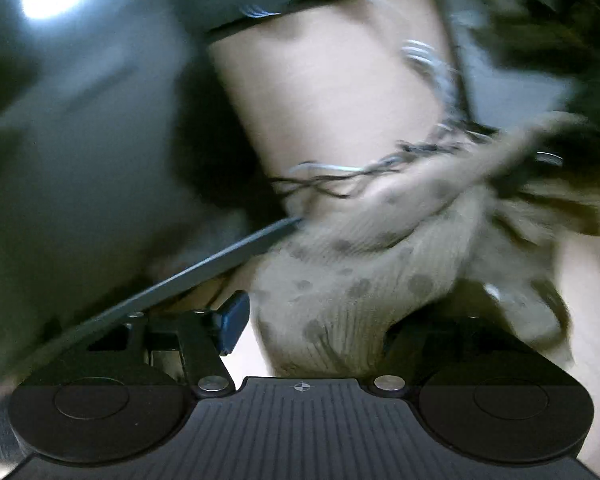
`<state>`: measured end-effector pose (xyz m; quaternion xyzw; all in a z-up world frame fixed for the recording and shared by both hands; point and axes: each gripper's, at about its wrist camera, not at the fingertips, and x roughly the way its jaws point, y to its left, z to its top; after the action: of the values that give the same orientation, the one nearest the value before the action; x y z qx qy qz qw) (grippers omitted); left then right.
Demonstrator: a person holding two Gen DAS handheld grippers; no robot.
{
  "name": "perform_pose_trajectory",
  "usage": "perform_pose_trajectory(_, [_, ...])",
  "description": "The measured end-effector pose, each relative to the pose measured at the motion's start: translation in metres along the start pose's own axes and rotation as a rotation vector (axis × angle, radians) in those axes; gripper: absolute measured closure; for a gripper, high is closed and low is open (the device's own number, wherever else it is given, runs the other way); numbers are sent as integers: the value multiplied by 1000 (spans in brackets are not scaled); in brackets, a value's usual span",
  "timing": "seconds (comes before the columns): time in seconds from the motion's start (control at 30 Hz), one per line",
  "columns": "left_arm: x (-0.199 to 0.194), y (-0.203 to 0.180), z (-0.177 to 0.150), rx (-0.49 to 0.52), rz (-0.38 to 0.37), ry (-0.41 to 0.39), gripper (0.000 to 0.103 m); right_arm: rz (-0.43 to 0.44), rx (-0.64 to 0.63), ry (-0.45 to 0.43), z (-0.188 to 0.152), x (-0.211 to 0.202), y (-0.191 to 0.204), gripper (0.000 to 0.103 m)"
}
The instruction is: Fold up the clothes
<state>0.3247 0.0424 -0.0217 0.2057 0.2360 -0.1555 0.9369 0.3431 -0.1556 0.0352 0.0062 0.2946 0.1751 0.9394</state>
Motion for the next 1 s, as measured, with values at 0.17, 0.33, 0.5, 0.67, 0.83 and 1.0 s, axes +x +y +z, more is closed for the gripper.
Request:
perform_pose_trajectory(0.17, [-8, 66, -29, -249, -9, 51, 17, 143, -286, 91, -25, 8, 80, 96])
perform_pose_trajectory(0.33, [-10, 117, -96, -639, -107, 184, 8, 219, -431, 188, -69, 49, 131, 95])
perform_pose_trajectory(0.5, [-8, 158, -150, -1034, -232, 248, 8, 314, -497, 221, -70, 63, 156, 89])
perform_pose_trajectory(0.67, [-28, 170, -163, -1035, -294, 270, 6, 419, -470, 258, -60, 41, 148, 70])
perform_pose_trajectory(0.83, [-54, 188, -177, -1055, -192, 276, 4, 388, -320, 202, -34, 2, 97, 46])
perform_pose_trajectory(1.0, [-63, 203, -184, -1122, -187, 256, 4, 321, -247, 120, -13, 12, 64, 60])
